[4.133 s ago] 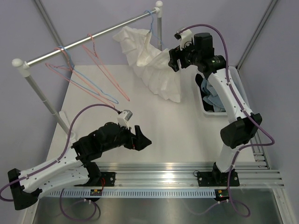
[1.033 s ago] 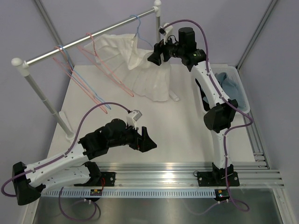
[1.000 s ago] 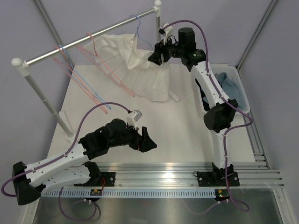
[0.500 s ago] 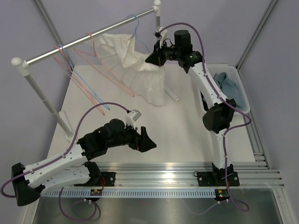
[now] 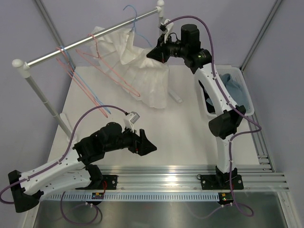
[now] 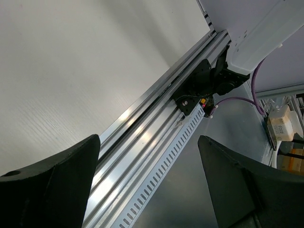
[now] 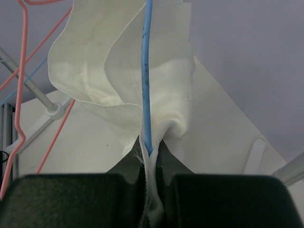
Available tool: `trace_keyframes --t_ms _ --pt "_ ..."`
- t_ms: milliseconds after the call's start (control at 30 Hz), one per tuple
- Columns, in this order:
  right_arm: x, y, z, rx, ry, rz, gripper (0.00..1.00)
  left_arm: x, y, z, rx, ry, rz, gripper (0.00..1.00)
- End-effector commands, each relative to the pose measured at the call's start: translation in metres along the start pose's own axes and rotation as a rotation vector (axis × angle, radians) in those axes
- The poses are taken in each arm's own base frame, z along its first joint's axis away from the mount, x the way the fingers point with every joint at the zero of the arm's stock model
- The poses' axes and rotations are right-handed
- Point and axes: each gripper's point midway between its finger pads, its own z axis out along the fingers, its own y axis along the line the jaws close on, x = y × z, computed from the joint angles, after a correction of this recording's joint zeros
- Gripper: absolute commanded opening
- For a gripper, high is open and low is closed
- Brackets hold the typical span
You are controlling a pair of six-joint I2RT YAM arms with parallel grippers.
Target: Remove the skirt from the hanger
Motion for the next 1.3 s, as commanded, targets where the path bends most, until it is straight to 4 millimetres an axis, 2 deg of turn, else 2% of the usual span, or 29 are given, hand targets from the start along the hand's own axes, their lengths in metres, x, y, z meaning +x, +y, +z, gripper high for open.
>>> trace_keyframes --t_ms 0,133,267,333,367,400,433,467,500,533,567,600,633,667,700,767,867,900,967,1000,1067,1100,1267 --pt "-0.092 0.032 -0.035 0.017 -0.207 -0.126 0.00 -0.006 -0.007 -0.005 0.028 -0.029 -0.002 0.87" --pt "-0.096 0.043 -0.046 0.022 -0.194 -0.113 0.00 -0.007 -0.011 -0.009 0.034 -0.026 0.000 0.86" --pt "-0.081 0.053 -0.059 0.054 -0.140 -0.106 0.00 -0.024 -0.027 -0.019 0.065 -0.057 0.020 0.86" --pt "-0.065 0.059 -0.068 0.078 -0.103 -0.093 0.00 -0.042 -0.044 -0.028 0.097 -0.095 0.048 0.86" --pt "-0.043 0.059 -0.068 0.080 -0.053 -0.068 0.00 -0.047 -0.048 -0.030 0.098 -0.099 0.056 0.86" --pt "-0.049 0.069 -0.082 0.088 -0.062 -0.077 0.00 -0.053 -0.054 -0.033 0.105 -0.109 0.067 0.86" --pt "-0.041 0.071 -0.086 0.095 -0.048 -0.065 0.00 -0.070 -0.069 -0.043 0.132 -0.147 0.093 0.87" --pt "-0.013 0.069 -0.085 0.110 0.002 -0.024 0.00 -0.075 -0.072 -0.043 0.124 -0.146 0.103 0.87" --pt "-0.021 0.081 -0.101 0.118 -0.021 -0.039 0.00 -0.081 -0.077 -0.044 0.129 -0.154 0.113 0.87" --pt "-0.011 0.081 -0.106 0.135 -0.008 -0.030 0.00 -0.095 -0.089 -0.052 0.148 -0.187 0.137 0.87" --pt "0.013 0.082 -0.107 0.143 0.037 0.005 0.00 -0.099 -0.091 -0.052 0.144 -0.189 0.147 0.87" --pt "0.012 0.090 -0.119 0.153 0.033 0.002 0.00 -0.103 -0.092 -0.047 0.134 -0.181 0.159 0.87" --pt "0.022 0.093 -0.124 0.156 0.052 0.018 0.00 -0.107 -0.096 -0.048 0.136 -0.185 0.164 0.87" --pt "0.047 0.098 -0.126 0.156 0.102 0.071 0.00 -0.119 -0.106 -0.053 0.151 -0.209 0.176 0.87" --pt "0.047 0.108 -0.137 0.154 0.092 0.077 0.00 -0.122 -0.106 -0.048 0.139 -0.200 0.187 0.87" --pt "0.069 0.126 -0.153 0.151 0.112 0.146 0.00 -0.140 -0.115 -0.054 0.128 -0.248 0.206 0.88" --pt "0.088 0.148 -0.172 0.157 0.122 0.260 0.00 -0.157 -0.113 -0.050 0.068 -0.274 0.234 0.88" --pt "0.096 0.161 -0.185 0.157 0.118 0.283 0.00 -0.166 -0.118 -0.054 0.069 -0.296 0.251 0.89" --pt "0.111 0.178 -0.196 0.152 0.123 0.382 0.00 -0.172 -0.114 -0.044 0.032 -0.291 0.261 0.88" --pt "0.103 0.192 -0.209 0.134 0.084 0.383 0.00 -0.177 -0.118 -0.045 0.034 -0.300 0.267 0.89" --pt "0.108 0.209 -0.219 0.106 0.081 0.449 0.00 -0.180 -0.117 -0.034 0.021 -0.288 0.276 0.88" --pt "0.104 0.219 -0.228 0.092 0.063 0.449 0.00 -0.182 -0.118 -0.031 0.022 -0.289 0.280 0.88" --pt "0.116 0.244 -0.247 0.057 0.133 0.510 0.00 -0.189 -0.126 -0.018 0.039 -0.278 0.289 0.88"
